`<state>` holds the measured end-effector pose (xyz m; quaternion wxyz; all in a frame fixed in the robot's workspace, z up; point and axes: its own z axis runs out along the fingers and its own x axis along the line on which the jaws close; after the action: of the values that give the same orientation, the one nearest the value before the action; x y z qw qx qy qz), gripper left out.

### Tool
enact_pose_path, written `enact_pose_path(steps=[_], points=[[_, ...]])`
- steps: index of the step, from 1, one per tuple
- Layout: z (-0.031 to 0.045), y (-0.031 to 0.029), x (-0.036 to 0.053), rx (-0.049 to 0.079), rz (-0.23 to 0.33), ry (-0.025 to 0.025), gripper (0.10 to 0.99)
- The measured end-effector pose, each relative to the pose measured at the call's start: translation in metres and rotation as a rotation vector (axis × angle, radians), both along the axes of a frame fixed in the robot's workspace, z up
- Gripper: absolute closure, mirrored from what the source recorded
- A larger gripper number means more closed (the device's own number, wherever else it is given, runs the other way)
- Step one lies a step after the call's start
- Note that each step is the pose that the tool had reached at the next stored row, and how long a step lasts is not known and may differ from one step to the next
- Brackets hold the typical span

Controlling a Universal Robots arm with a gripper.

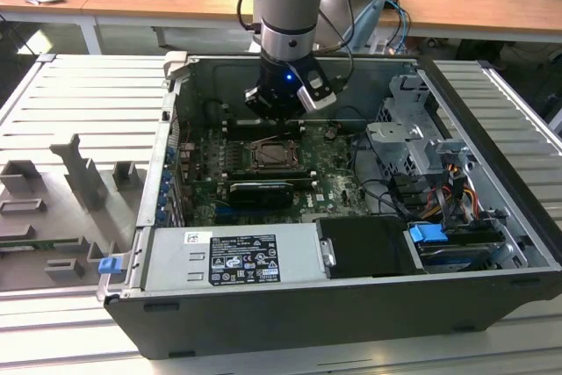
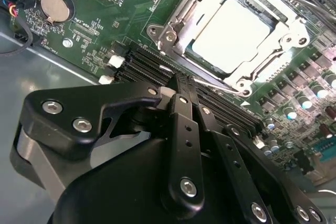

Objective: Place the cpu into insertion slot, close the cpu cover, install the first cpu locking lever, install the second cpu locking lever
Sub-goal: 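Install the first cpu locking lever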

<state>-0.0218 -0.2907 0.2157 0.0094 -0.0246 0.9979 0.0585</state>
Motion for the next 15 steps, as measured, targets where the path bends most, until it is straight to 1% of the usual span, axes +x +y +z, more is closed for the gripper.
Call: enact_pose_path(steps=[7, 15], points=[[-0.0073, 0.0001, 0.0030, 0.000, -0.001, -0.0001, 0.980], [-0.0118, 0.0000, 0.0046, -0.004, -0.001, 0.0003, 0.980]])
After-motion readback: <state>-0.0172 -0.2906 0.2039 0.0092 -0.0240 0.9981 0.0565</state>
